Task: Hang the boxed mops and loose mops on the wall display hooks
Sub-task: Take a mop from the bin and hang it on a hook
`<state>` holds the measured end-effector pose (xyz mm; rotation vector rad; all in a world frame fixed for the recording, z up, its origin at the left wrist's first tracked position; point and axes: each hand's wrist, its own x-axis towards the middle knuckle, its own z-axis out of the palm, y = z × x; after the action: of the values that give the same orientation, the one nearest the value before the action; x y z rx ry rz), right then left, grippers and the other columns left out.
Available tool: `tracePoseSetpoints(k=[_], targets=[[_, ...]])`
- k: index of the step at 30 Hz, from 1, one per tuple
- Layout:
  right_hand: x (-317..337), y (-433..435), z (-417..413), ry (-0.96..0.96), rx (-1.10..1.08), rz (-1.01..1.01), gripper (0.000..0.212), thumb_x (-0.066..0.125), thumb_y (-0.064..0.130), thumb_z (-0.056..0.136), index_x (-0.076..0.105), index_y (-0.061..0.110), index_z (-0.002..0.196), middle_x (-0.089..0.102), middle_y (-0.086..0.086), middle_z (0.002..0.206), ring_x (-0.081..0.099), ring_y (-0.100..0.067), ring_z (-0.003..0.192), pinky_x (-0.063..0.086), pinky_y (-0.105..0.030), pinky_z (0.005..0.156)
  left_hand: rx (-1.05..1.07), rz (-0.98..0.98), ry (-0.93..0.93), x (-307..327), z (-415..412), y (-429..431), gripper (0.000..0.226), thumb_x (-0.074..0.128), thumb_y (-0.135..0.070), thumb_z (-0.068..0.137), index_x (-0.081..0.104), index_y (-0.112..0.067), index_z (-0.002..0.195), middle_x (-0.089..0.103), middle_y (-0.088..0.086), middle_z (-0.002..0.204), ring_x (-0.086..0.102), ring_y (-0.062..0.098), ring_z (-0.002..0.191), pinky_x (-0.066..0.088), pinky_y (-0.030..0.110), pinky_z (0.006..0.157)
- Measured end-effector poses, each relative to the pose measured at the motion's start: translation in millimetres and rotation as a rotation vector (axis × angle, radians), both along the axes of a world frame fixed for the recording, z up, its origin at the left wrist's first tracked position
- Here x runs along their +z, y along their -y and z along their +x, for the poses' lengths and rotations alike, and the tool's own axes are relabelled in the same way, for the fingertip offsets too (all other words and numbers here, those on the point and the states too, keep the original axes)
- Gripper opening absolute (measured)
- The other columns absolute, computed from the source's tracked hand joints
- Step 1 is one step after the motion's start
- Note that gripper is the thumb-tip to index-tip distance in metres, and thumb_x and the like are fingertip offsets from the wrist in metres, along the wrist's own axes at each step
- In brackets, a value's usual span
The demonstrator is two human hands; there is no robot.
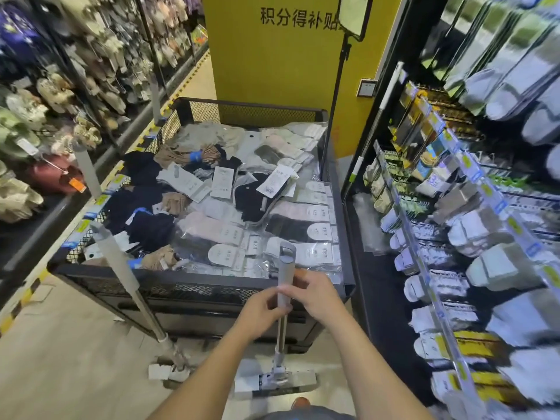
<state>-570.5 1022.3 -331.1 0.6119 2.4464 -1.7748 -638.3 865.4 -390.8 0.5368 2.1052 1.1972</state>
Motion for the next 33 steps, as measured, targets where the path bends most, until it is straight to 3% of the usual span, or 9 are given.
tracePoseSetpoints(k=[4, 7, 10, 14, 19, 22, 25, 29, 33], targets=[[21, 0, 6, -0.008, 0.027, -0.004, 0.028, 0.081, 0.035, 0.089, 0.076, 0.031, 0.116, 0.078, 0.02, 0.103, 0.071, 0.002, 0.1, 0.054, -0.02, 0.084, 0.006, 0.08, -0.014, 9, 6, 5, 0.031, 0.076, -0.029, 0.091, 0.074, -0.033, 0.121, 0.076, -0.017, 0.115, 0.067, -0.002, 0.11, 0.052, 0.034, 0.102], [44, 2, 10, -0.038, 0.035, 0.005, 0.017, 0.083, 0.032, 0.088, 0.074, 0.037, 0.103, 0.078, 0.024, 0.094, 0.071, 0.005, 0.092, 0.05, -0.015, 0.079, 0.037, 0.131, -0.032, 25, 8, 10, 0.041, 0.076, -0.044, 0.083, 0.073, -0.036, 0.123, 0.076, -0.018, 0.119, 0.066, 0.001, 0.117, 0.05, 0.038, 0.108], [69, 8, 13, -0.112, 0.033, -0.025, 0.022, 0.083, 0.015, 0.088, 0.075, 0.034, 0.095, 0.078, 0.022, 0.086, 0.072, 0.006, 0.085, 0.051, -0.012, 0.075, 0.05, 0.162, -0.06, 43, 8, 16, 0.051, 0.075, -0.055, 0.077, 0.073, -0.037, 0.125, 0.075, -0.017, 0.123, 0.064, 0.004, 0.122, 0.048, 0.04, 0.111], [100, 21, 19, -0.251, 0.018, -0.016, 0.025, 0.085, 0.015, 0.086, 0.078, 0.035, 0.099, 0.081, 0.009, 0.094, 0.073, -0.001, 0.087, 0.053, -0.015, 0.078, 0.055, 0.226, -0.119, 70, 8, 24, 0.034, 0.08, -0.035, 0.088, 0.074, -0.037, 0.121, 0.075, -0.017, 0.123, 0.064, 0.003, 0.122, 0.048, 0.03, 0.108], [132, 38, 30, -0.39, -0.021, -0.103, 0.031, 0.084, 0.001, 0.082, 0.078, 0.028, 0.097, 0.081, 0.012, 0.09, 0.073, -0.003, 0.086, 0.057, -0.021, 0.082, 0.08, 0.314, -0.138, 115, 20, 35, 0.028, 0.079, -0.016, 0.09, 0.074, -0.038, 0.107, 0.078, -0.017, 0.107, 0.069, -0.01, 0.097, 0.047, 0.006, 0.082], [148, 48, 38, -0.472, -0.049, -0.151, 0.032, 0.083, 0.001, 0.081, 0.079, 0.026, 0.1, 0.081, 0.008, 0.093, 0.075, -0.008, 0.088, 0.058, -0.024, 0.082, 0.07, 0.357, -0.156, 140, 28, 42, 0.028, 0.077, -0.011, 0.091, 0.075, -0.033, 0.108, 0.077, -0.014, 0.111, 0.069, -0.011, 0.095, 0.048, 0.005, 0.079], [165, 57, 46, -0.541, -0.064, -0.174, 0.027, 0.082, 0.001, 0.081, 0.078, 0.018, 0.102, 0.081, 0.008, 0.09, 0.075, -0.005, 0.085, 0.058, -0.019, 0.078, 0.087, 0.385, -0.178, 161, 36, 48, 0.027, 0.077, -0.011, 0.091, 0.076, -0.026, 0.114, 0.077, -0.012, 0.115, 0.07, -0.007, 0.096, 0.05, 0.007, 0.078], [188, 64, 55, -0.637, -0.044, -0.214, 0.028, 0.082, 0.019, 0.077, 0.079, 0.016, 0.105, 0.082, 0.004, 0.095, 0.076, -0.01, 0.09, 0.059, -0.022, 0.079, 0.156, 0.39, -0.243, 181, 51, 54, 0.025, 0.077, -0.014, 0.092, 0.077, -0.025, 0.114, 0.078, -0.012, 0.102, 0.07, 0.001, 0.085, 0.05, 0.011, 0.073], [211, 70, 59, -0.687, 0.038, -0.279, 0.024, 0.08, 0.018, 0.082, 0.079, 0.02, 0.106, 0.081, 0.003, 0.096, 0.074, -0.008, 0.089, 0.063, -0.03, 0.083, 0.272, 0.392, -0.298, 209, 71, 59, 0.024, 0.076, -0.017, 0.093, 0.075, -0.031, 0.113, 0.079, -0.006, 0.098, 0.073, 0.009, 0.085, 0.055, 0.017, 0.073]])
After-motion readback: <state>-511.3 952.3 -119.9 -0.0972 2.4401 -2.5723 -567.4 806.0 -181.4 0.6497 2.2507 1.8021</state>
